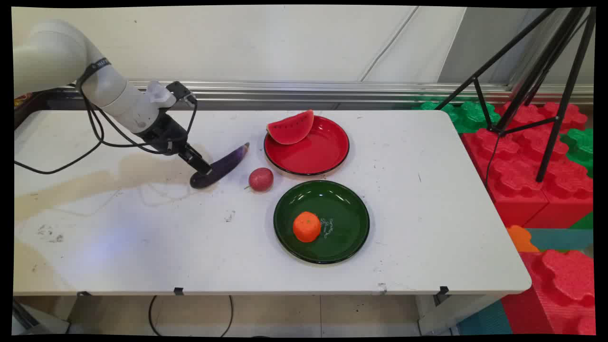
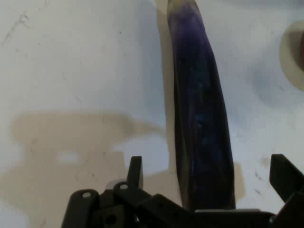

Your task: Pick up the mandarin from the green plate

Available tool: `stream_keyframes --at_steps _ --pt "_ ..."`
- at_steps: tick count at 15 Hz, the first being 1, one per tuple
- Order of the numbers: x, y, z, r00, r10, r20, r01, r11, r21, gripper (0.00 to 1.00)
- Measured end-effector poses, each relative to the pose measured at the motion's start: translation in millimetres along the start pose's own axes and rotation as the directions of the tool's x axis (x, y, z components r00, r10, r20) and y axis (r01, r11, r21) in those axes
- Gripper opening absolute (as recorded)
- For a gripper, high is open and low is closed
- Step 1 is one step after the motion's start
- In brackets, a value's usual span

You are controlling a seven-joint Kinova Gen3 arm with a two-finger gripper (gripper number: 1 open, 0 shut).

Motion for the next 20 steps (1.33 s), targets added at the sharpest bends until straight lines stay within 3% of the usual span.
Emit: stream_keyframes --at_steps 7,13,16,20 --pt "-1.4 4.0 -22.7 0.998 0.058 -0.041 -0.058 0.998 -0.005 1.0" --pt "3.5 7.3 -54.7 0.983 0.159 -0.092 -0.162 0.987 -0.025 1.0" --pt "7.7 14.8 -71.3 0.964 0.234 -0.123 -0.243 0.968 -0.058 1.0" --pt "17.7 34.9 -86.3 0.926 0.337 -0.169 -0.357 0.928 -0.106 1.0"
